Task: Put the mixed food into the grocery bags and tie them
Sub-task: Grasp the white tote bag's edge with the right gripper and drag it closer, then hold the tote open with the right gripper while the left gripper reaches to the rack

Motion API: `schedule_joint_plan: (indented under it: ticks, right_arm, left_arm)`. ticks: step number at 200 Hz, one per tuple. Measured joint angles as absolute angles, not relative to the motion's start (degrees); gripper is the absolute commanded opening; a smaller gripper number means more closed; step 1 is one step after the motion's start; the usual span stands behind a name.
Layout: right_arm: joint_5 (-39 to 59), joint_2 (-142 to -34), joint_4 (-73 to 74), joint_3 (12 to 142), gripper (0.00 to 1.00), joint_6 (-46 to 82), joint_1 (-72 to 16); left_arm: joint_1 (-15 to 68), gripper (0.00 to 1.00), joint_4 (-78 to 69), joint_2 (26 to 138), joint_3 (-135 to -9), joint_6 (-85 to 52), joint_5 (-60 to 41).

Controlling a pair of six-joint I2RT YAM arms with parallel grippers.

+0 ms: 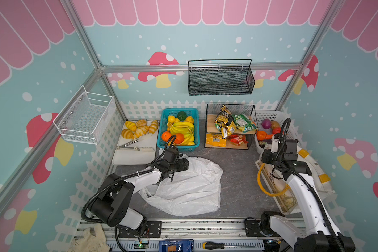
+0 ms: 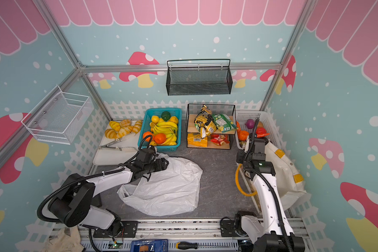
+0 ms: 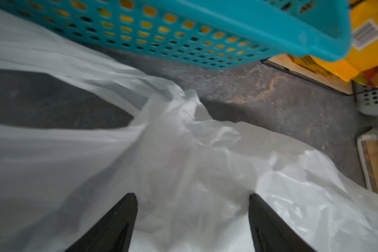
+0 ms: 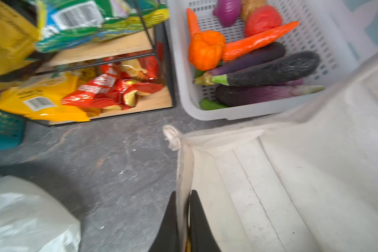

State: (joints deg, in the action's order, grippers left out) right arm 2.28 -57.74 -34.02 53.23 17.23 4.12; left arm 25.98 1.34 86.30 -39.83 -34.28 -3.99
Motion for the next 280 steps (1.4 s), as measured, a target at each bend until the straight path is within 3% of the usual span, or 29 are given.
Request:
schedule_joint_plan:
  ticks: [38,53,67,92,105,123,156,178,226,280]
  right_arm:
    - [8.8,-56.6,-31.7,52.7,0.01,24.3,-3.9]
    - [9.7,-57.4,-28.8,51.9,0.06,27.4,-9.0]
    - [11.6,-59.3,-25.5,51.4,0.16,29.8,-12.8]
    - [14.4,-63.2,-21.0,51.7,0.49,31.5,-15.7]
    - [13.6,-63.8,-22.4,53.5,0.62,29.9,-15.8]
    - [11.3,-63.5,-25.3,58.6,0.73,26.2,-14.0]
    - [6.2,-60.3,-27.1,62.7,0.84,20.1,-2.1]
    - [0.8,-60.2,-29.7,62.7,0.89,15.8,-0.3]
    - [-1.8,-68.4,-32.1,62.6,0.87,6.9,-0.3]
    - [-2.1,-76.4,-33.6,63.7,0.27,2.9,0.3]
  left_arm:
    - [20.8,0.83,0.8,86.9,-39.6,-34.0,-2.7]
    - [20.7,0.83,0.7,86.5,-39.8,-34.1,-2.3]
    - [20.8,0.84,1.0,85.6,-40.5,-34.3,-2.2]
    - [21.9,0.86,1.7,81.2,-42.3,-35.2,-1.8]
    - [24.2,0.86,2.5,77.8,-43.5,-35.6,-1.1]
    - [29.3,0.87,3.5,73.7,-46.1,-35.6,-0.3]
    - [37.8,0.88,4.5,71.7,-52.7,-35.1,-1.7]
    - [41.4,0.88,4.9,73.3,-56.3,-34.1,-3.8]
    - [43.7,0.89,7.6,76.0,-57.3,-31.7,-5.9]
    - [43.7,0.9,10.3,75.0,-56.6,-28.9,-4.4]
